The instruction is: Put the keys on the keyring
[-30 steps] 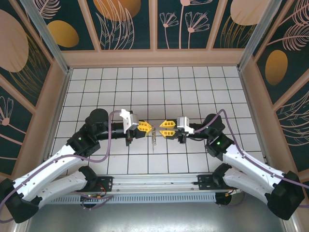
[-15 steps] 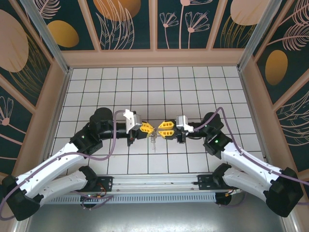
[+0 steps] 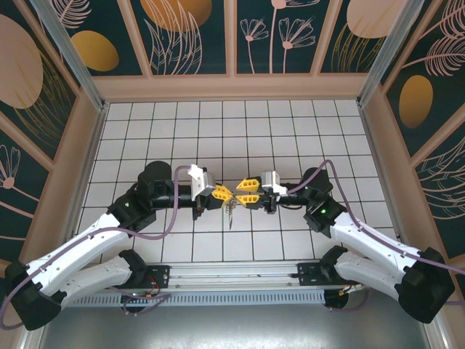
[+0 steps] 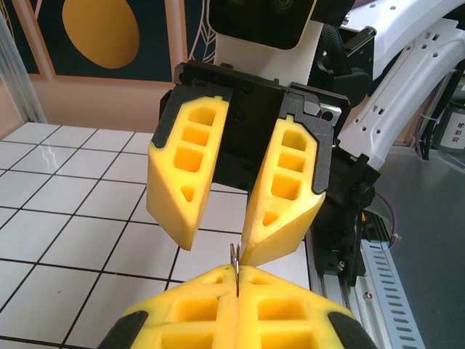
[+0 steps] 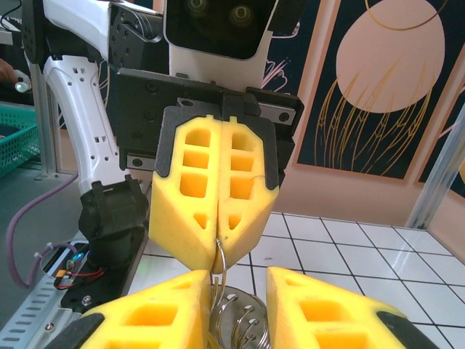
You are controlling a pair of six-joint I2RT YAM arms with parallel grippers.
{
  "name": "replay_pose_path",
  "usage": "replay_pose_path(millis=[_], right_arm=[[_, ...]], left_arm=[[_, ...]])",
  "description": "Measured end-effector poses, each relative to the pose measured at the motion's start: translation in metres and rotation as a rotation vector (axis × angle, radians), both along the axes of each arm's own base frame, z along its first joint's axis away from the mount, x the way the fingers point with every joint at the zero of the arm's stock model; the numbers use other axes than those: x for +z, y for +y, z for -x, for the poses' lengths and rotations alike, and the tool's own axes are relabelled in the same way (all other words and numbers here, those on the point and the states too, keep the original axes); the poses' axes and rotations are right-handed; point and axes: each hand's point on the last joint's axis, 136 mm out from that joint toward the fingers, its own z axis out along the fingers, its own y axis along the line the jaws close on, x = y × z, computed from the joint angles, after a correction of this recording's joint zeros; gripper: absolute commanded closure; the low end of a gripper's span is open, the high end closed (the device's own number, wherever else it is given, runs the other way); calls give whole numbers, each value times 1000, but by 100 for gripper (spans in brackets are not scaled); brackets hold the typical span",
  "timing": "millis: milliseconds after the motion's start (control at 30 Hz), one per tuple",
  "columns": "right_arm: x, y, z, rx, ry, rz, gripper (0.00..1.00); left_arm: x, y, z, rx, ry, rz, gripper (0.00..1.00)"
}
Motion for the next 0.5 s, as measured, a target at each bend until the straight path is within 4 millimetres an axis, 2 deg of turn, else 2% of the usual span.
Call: replay_pose_path(millis=[300, 500], right_arm=[[-10, 5, 1, 2, 10, 32, 74], [-15, 6, 3, 8, 5, 59, 87]], left_arm=[[0, 0, -1, 4, 0, -1, 100], [-1, 0, -1, 6, 0, -2, 100]])
